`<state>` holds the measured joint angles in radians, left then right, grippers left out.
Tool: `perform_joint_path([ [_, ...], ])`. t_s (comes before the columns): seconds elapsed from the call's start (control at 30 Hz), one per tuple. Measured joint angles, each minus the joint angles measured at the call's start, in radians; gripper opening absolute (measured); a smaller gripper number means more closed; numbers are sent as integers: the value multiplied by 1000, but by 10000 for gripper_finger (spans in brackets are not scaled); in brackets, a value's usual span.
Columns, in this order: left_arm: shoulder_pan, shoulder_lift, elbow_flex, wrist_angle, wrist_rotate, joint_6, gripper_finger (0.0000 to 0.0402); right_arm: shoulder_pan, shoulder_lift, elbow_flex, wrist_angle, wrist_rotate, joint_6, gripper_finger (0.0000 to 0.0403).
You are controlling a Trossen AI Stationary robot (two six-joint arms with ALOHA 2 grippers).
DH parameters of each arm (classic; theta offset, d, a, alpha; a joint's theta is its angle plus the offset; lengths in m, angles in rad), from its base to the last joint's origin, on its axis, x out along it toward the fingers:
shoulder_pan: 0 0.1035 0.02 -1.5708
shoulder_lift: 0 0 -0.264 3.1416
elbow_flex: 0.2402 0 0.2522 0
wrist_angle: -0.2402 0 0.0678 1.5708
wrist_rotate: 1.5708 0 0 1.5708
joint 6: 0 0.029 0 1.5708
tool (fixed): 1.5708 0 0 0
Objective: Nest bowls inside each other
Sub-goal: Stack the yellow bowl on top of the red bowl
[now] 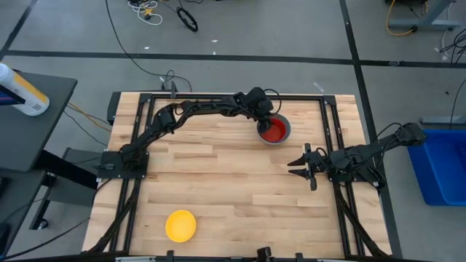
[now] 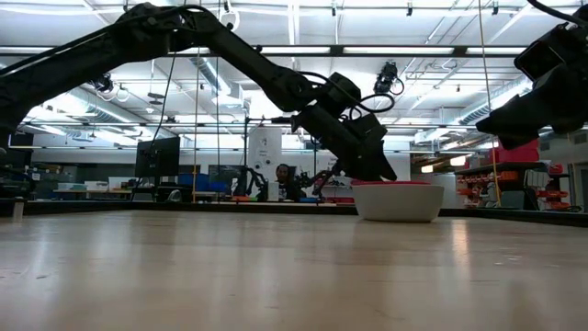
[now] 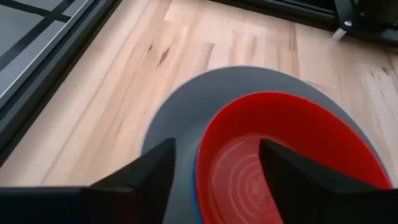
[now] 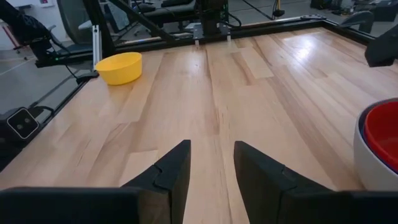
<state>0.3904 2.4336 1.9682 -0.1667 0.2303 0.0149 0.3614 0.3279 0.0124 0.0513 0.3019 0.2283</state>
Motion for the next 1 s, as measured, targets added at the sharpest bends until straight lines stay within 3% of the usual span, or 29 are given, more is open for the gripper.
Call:
perform_joint_path([
  [0.13,0,-2,0,4,31,21,276,0,0,0,0,0,0,129],
  [0.3,-4,-70,-1,-53,43,59,277,0,0,0,-1,-10,0,130],
  [0.6,-122,-292,-46,-483,-35,175,253,0,0,0,-9,-78,15,132],
  [0.7,-200,-366,-147,-577,-97,157,256,0,0,0,-9,-83,15,133],
  [0.83,-311,-518,-392,-595,-186,47,258,0,0,0,-10,-105,15,131],
  [1.0,-479,-774,-760,-451,-260,-209,254,0,0,0,-13,-109,17,131],
])
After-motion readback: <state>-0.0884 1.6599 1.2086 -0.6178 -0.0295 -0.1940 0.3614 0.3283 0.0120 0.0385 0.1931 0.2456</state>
